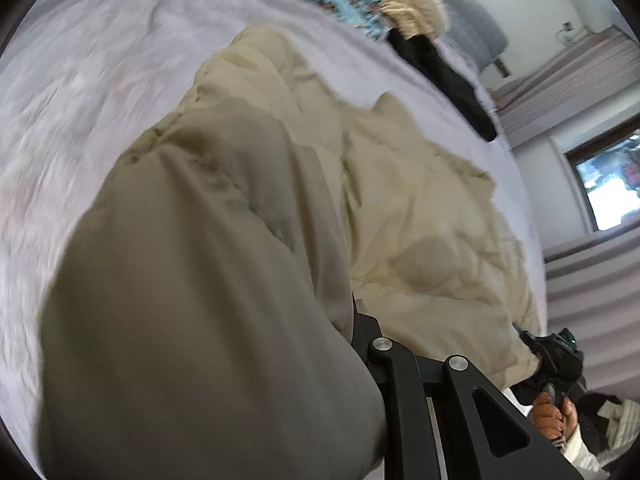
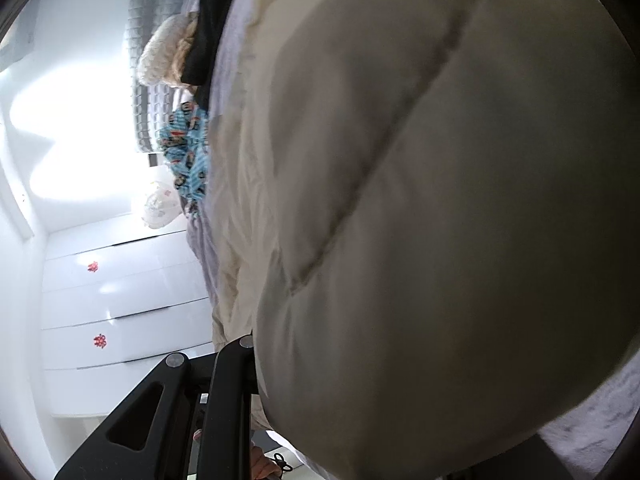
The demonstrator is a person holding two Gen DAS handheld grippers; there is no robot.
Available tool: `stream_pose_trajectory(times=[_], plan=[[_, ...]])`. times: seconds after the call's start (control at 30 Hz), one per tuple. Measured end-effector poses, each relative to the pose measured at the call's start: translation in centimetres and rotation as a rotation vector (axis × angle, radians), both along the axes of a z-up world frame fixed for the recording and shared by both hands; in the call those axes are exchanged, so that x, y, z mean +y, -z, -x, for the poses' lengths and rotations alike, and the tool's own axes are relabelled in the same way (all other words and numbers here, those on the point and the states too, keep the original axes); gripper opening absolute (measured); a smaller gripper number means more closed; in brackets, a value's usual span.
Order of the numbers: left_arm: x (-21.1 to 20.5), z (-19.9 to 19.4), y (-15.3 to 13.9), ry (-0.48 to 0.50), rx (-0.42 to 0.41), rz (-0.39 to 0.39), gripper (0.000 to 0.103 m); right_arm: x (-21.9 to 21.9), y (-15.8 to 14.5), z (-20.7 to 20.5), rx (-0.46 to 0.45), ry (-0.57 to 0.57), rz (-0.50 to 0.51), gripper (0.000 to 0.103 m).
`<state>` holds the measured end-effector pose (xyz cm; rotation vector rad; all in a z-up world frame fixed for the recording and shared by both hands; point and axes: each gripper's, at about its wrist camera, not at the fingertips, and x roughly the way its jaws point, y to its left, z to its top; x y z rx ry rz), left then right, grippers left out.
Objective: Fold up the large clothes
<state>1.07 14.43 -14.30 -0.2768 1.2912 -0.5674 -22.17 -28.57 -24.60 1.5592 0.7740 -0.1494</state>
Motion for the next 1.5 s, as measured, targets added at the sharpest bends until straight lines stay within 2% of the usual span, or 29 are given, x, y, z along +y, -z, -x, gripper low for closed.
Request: stream_pose_trajectory(times=[0.03,0.1,0.13,0.17,0.2,0.33,0.37,0.43,0.47,0.5,0.57,0.63,0.73,0.83,0.87,0.93,1.0,1.13,1.23,1.3,1.4,1.5], plan=[[0.2,0.4,0.4,-0.013,0.009,-0.025,0.024,0.1,0.4,0.2,0.015,-0.001,-0.009,0.027],[0.7,0.9,0.4,-0.032,0.015,-0.062,0.037,0.2,0.5,0.5,0.049,-0.016,-0.006,0.039],[1.3,1.4,-0.1,-0.048,0.012,-0.093,0.05,0.3,0.2,0.6,0.071,-0.03,0.007,0.042],[1.8,1.7,-0.6,-0.058,0.001,-0.112,0.054,0.3,-0.1,0.8,0.084,-0.049,0.021,0.049],[2.6,2.2,-1.2,-0.061,-0.011,-0.125,0.054,0.5,-0.8,1.1,0.097,-0.08,0.045,0.053],[6.3,3.9,-3.7,-0.079,-0.037,-0.168,0.054,1.5,-3.4,2.8,0.113,-0.185,0.107,0.053],[7.2,4.0,-4.4,-0.082,-0.057,-0.186,0.054,1.9,-3.8,3.4,0.106,-0.211,0.112,0.053],[8.8,3.5,-5.2,-0.085,-0.079,-0.194,0.054,3.2,-5.2,3.7,0.081,-0.271,0.139,0.034],[9.3,2.8,-5.4,-0.072,-0.071,-0.17,0.054,3.8,-5.9,3.5,0.074,-0.298,0.157,0.025],[9.6,1.8,-5.4,-0.054,-0.058,-0.147,0.054,4.7,-6.9,3.1,0.06,-0.341,0.194,0.024],[10.0,0.0,-4.9,0.001,-0.033,-0.103,0.054,6.0,-8.4,2.4,0.035,-0.403,0.278,0.024],[9.7,-1.8,-3.7,0.088,0.015,-0.05,0.054,7.3,-9.4,-0.2,0.041,-0.439,0.365,0.024],[8.1,-3.7,-1.5,0.22,0.069,-0.041,0.054,7.8,-8.6,-3.0,0.068,-0.422,0.391,0.024],[6.6,-4.1,0.2,0.352,0.13,-0.016,0.054,8.3,-6.7,-5.0,0.168,-0.433,0.432,0.024],[6.1,-3.8,0.5,0.402,0.126,-0.044,0.052,8.6,-5.7,-4.5,0.199,-0.435,0.437,0.024],[5.5,-2.8,1.1,0.519,0.094,-0.129,0.036,9.0,-4.9,-4.7,0.26,-0.426,0.424,0.021],[6.1,-2.4,1.7,0.557,0.094,-0.153,0.036,8.7,-3.9,-6.0,0.286,-0.406,0.4,0.017],[8.7,-3.3,2.2,0.502,0.139,-0.152,0.036,8.7,-3.0,-6.2,0.331,-0.388,0.402,0.007],[10.5,-3.8,0.6,0.452,0.092,-0.235,0.036,8.7,-3.4,-6.1,0.365,-0.361,0.393,0.007],[11.4,-4.5,-0.9,0.396,0.056,-0.265,0.036,9.1,-4.1,-7.0,0.392,-0.354,0.424,0.008],[11.6,-5.8,-3.2,0.317,0.002,-0.208,0.036,10.5,-7.7,-7.7,0.37,-0.366,0.543,0.008],[9.2,-7.2,-4.8,0.276,-0.077,-0.167,0.037,11.3,-9.7,-9.4,0.352,-0.366,0.634,0.011]])
